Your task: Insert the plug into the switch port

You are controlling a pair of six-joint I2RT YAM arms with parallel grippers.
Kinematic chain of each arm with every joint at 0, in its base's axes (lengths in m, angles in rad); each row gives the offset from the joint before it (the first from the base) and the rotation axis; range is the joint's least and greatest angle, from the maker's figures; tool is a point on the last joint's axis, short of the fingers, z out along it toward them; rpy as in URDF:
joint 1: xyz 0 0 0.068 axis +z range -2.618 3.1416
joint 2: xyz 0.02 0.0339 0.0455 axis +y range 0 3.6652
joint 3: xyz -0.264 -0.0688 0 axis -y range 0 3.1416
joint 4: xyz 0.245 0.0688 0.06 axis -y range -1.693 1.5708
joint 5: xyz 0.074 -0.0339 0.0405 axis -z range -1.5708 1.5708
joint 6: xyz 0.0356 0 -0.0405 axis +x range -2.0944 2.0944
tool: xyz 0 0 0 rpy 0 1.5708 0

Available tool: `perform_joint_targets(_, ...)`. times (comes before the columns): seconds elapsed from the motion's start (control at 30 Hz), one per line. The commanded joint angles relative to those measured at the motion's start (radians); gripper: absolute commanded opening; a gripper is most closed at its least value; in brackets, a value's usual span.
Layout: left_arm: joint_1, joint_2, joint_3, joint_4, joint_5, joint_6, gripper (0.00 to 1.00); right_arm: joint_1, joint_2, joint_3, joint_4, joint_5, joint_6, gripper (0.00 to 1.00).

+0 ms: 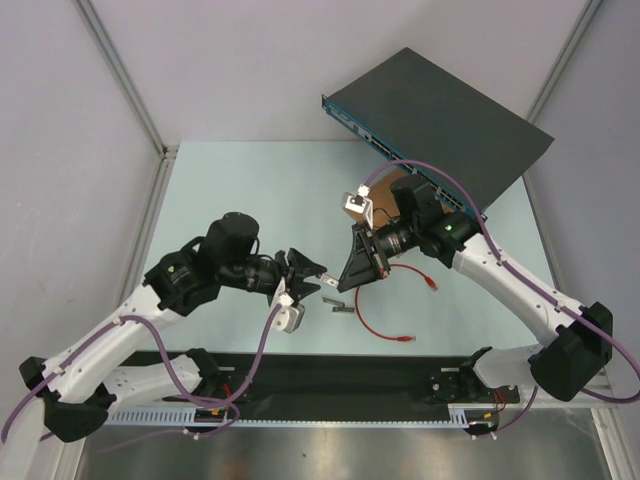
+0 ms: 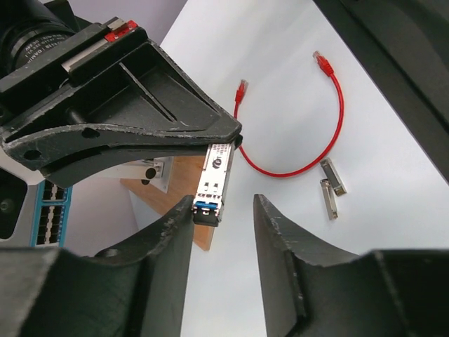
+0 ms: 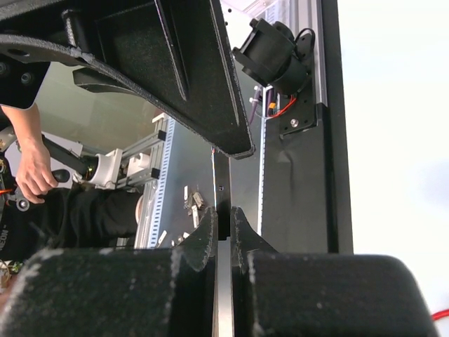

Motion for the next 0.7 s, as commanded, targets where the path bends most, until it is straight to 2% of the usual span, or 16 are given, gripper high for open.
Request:
perform_joint_targets(0.0,-0.012,0.004,0.031,-0.003,0.029,0.047,0.43,0.006,0.005,0.009,0.042,-0.029,0.013,0.0)
perform_joint_targets(0.2,-0.025,0.002,0.028,-0.005,0.026,0.053,0.27,0.008,0.005,0.01,0.033,-0.02,0.003,0.0)
perform_joint_targets(0.3,-0.031,0.002,0.026,-0.011,0.024,0.054,0.13,0.003,0.005,0.013,0.034,-0.011,0.004,0.0)
perform_joint_targets(0.33,-0.031,0.001,0.026,-0.013,0.023,0.05,0.01,0.002,0.005,0.016,0.031,-0.006,0.006,0.0)
perform_joint_targets(0.4,-0.031,0.001,0.026,-0.016,0.021,0.036,0.0,-0.007,0.002,0.022,0.03,0.015,0.006,0.19)
perform_joint_targets(0.43,-0.032,0.001,0.028,-0.016,0.021,0.007,0.0,-0.024,-0.003,0.027,0.031,0.018,0.01,0.32)
perform_joint_targets(0.47,-0.032,-0.001,0.025,0.001,0.018,-0.02,0.0,-0.038,-0.006,0.039,0.031,0.032,0.012,0.66)
perform_joint_targets(0.5,-0.031,-0.002,0.023,0.027,0.003,-0.062,0.01,-0.052,-0.007,0.048,0.031,0.04,0.016,0.77)
perform_joint_targets(0.53,-0.031,-0.001,0.023,0.053,-0.016,-0.173,0.0,-0.088,-0.017,0.058,0.031,0.061,0.021,0.86)
perform_joint_targets(0.57,-0.029,0.002,0.02,0.107,-0.036,-0.233,0.0,-0.107,-0.024,0.068,0.033,0.077,0.027,1.0)
perform_joint_targets(0.67,-0.015,0.018,0.006,0.244,-0.131,-0.502,0.0,-0.194,-0.063,0.114,0.048,0.141,0.053,1.0)
